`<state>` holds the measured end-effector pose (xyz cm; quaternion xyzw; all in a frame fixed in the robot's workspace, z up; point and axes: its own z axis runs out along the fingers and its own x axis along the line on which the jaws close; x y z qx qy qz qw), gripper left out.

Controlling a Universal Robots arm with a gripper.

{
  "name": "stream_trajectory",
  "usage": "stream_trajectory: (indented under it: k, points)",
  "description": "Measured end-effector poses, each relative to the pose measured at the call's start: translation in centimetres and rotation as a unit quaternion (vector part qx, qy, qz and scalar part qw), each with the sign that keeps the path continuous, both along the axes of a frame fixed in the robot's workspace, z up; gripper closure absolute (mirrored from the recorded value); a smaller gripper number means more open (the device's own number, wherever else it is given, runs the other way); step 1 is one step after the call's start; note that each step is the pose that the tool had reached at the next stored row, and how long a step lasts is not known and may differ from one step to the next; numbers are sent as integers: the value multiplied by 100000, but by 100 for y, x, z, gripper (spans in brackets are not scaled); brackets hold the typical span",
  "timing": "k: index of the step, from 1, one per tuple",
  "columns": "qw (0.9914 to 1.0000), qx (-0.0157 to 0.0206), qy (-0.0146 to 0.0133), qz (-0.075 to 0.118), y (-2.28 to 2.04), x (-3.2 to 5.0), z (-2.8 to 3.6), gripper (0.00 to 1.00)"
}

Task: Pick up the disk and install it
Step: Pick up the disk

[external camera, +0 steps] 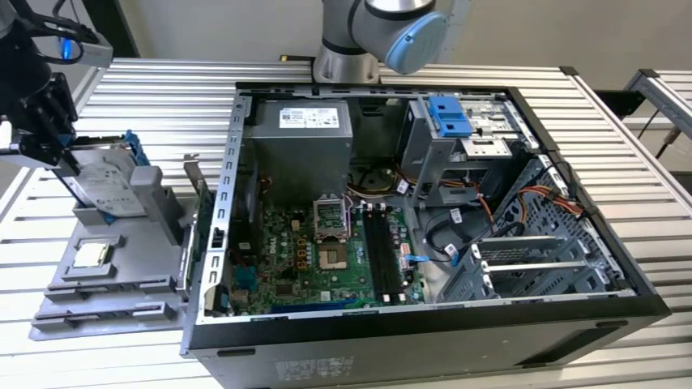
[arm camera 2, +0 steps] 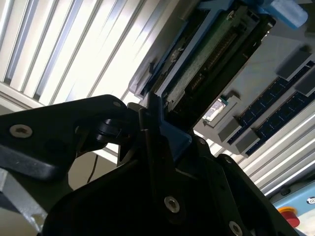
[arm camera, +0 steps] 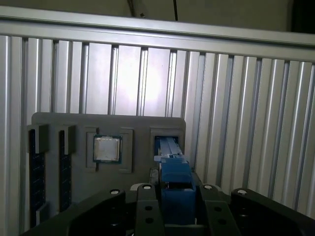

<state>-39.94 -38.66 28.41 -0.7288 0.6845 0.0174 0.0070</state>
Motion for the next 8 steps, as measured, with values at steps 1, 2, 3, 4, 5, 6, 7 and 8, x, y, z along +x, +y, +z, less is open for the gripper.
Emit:
stream_trajectory:
  k: [1, 2, 3, 4, 5, 6, 7, 8]
  points:
    - [100000, 0, 0, -1, 0, 0, 0, 100]
    - [100000, -2, 2, 0, 0, 0, 0, 100]
    - [100000, 0, 0, 0, 0, 0, 0, 100]
    - [100000, 1, 0, 1, -1, 0, 0, 100]
    - [100000, -1, 2, 4, -1, 0, 0, 100]
    - [100000, 1, 0, 4, -1, 0, 0, 100]
    - [100000, 1, -2, 3, -1, 0, 0, 100]
    - [100000, 2, -4, 2, -1, 0, 0, 100]
